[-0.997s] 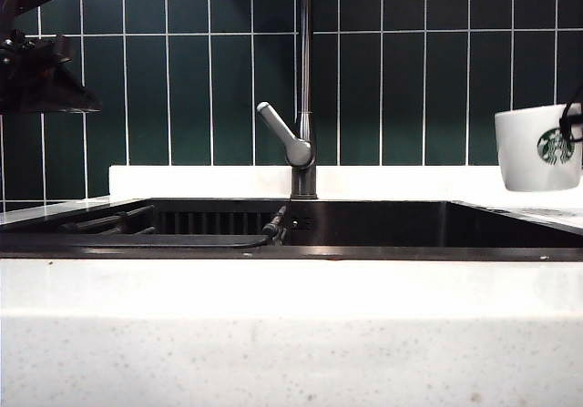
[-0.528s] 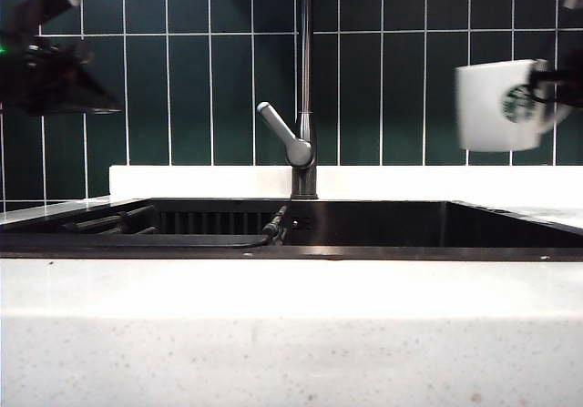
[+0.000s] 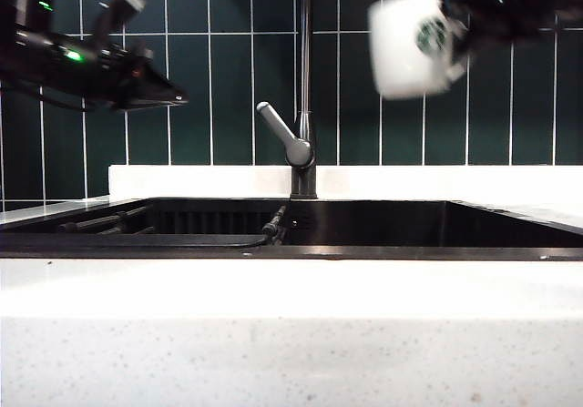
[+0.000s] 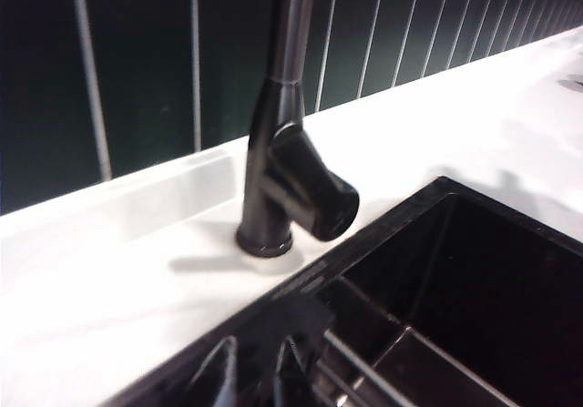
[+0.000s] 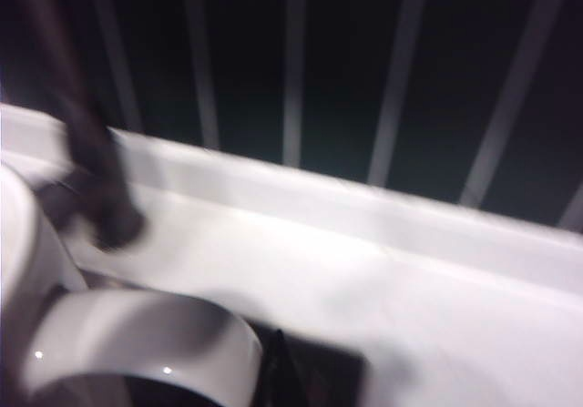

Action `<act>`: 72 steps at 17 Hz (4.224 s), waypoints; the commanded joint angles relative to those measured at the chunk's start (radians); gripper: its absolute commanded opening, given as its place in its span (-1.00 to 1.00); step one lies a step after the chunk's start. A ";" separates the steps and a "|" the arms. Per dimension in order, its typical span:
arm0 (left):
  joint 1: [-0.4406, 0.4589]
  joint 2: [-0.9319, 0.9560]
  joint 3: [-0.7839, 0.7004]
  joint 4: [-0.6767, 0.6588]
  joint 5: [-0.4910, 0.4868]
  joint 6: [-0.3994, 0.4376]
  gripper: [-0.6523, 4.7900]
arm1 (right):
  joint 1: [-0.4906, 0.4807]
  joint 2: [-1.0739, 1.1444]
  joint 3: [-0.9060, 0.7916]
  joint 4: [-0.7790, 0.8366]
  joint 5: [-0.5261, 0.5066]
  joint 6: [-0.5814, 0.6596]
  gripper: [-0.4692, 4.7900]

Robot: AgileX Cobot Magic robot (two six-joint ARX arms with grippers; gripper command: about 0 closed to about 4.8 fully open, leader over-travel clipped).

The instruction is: Pick up the mug next to the sink, go to the faucet to get some water, pour the water into the sink, and finally put the mug back to its place.

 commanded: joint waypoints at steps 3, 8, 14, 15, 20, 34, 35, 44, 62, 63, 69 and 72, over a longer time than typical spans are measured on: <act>-0.022 0.183 0.232 -0.008 0.050 -0.003 -0.41 | 0.074 0.036 0.150 -0.103 -0.040 0.052 -0.82; -0.045 0.331 0.438 -0.047 0.137 -0.009 -0.39 | 0.130 0.119 0.200 -0.101 -0.107 0.167 -0.82; -0.076 0.458 0.624 -0.085 0.212 -0.026 -0.31 | 0.172 0.172 0.300 -0.116 -0.141 0.206 -0.82; -0.082 0.468 0.636 -0.085 0.219 -0.026 -0.31 | 0.178 0.176 0.312 -0.117 -0.144 0.206 -0.82; -0.126 0.489 0.661 -0.062 0.272 0.002 -0.31 | 0.185 0.192 0.349 -0.150 -0.166 0.206 -0.82; -0.138 0.489 0.661 -0.114 0.455 -0.066 -0.08 | 0.185 0.192 0.348 -0.191 -0.167 0.189 -0.82; -0.138 0.489 0.661 -0.113 0.443 -0.056 -0.08 | 0.185 0.192 0.348 -0.192 -0.167 0.186 -0.82; -0.138 0.489 0.661 -0.113 0.203 0.021 -0.08 | 0.185 0.193 0.348 -0.208 -0.169 0.107 -0.82; -0.128 0.338 0.661 -0.100 0.122 -0.209 -0.08 | 0.175 0.192 0.349 -0.223 -0.019 -0.180 -0.82; -0.119 0.274 0.661 -0.183 0.115 -0.209 -0.09 | 0.175 0.192 0.349 -0.226 0.025 -0.241 -0.82; -0.071 0.020 0.661 -0.617 0.108 -0.085 -0.36 | 0.175 0.191 0.349 -0.234 0.114 -0.472 -0.82; -0.070 -0.067 0.661 -0.856 0.061 0.074 -0.37 | 0.175 0.191 0.349 -0.273 0.186 -0.623 -0.82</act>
